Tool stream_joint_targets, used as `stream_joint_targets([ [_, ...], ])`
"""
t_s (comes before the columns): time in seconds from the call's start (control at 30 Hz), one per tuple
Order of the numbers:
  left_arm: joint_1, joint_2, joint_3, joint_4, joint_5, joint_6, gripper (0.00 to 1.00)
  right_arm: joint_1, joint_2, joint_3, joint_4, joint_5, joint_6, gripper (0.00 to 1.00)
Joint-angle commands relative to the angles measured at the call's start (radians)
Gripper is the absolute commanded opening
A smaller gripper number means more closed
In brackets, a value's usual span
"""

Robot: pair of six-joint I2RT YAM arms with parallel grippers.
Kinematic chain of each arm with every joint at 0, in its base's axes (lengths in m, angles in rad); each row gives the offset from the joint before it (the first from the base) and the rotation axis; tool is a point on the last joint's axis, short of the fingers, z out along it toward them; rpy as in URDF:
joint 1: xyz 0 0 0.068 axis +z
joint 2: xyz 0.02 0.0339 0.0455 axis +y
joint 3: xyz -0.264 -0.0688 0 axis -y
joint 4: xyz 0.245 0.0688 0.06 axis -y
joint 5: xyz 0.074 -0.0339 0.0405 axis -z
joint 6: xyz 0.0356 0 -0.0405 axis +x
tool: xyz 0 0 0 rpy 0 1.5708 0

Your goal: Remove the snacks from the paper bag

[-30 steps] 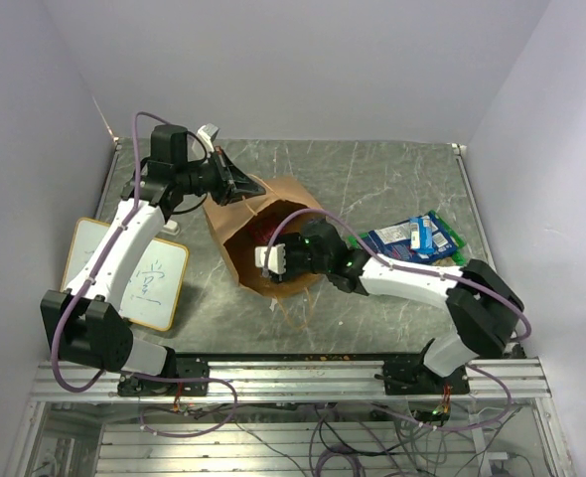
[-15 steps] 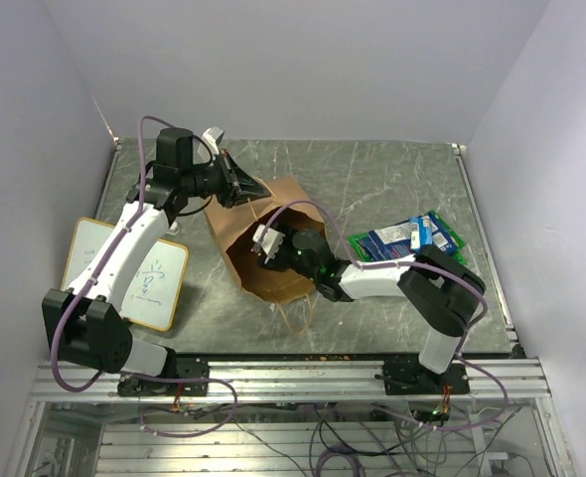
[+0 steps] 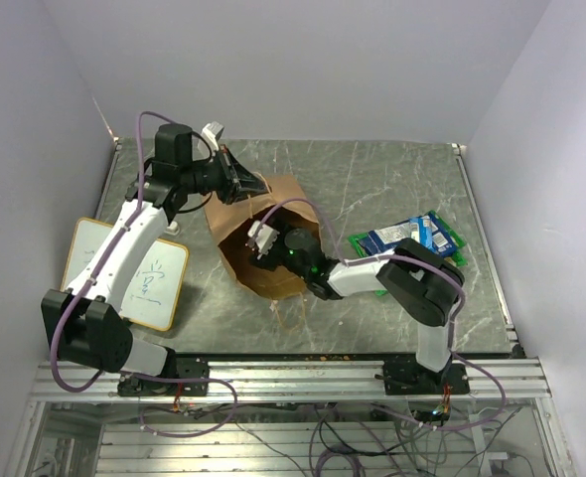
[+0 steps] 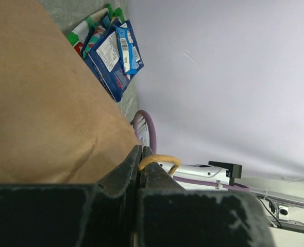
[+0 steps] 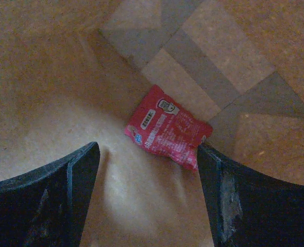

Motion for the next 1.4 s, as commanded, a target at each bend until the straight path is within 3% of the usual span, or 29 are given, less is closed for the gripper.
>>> stream_joint_targets([
  [0.0, -0.011, 0.002, 0.049, -0.007, 0.017, 0.03, 0.07, 0.005, 0.055, 0.064, -0.008, 0.005, 0.013, 0.77],
  [0.5, -0.01, 0.039, 0.097, -0.085, 0.026, 0.089, 0.07, 0.001, 0.228, 0.304, -0.139, 0.14, 0.001, 0.79],
  [0.77, 0.034, 0.034, 0.139, -0.182, -0.009, 0.176, 0.07, -0.013, 0.096, 0.212, -0.14, -0.036, -0.02, 0.78],
  [1.0, 0.043, 0.032, 0.159, -0.215, -0.021, 0.208, 0.07, -0.013, -0.01, 0.059, -0.062, -0.101, -0.035, 0.78],
  [1.37, 0.027, 0.043, 0.147, -0.12, 0.011, 0.131, 0.07, 0.021, 0.025, 0.07, 0.215, -0.067, 0.03, 0.75],
])
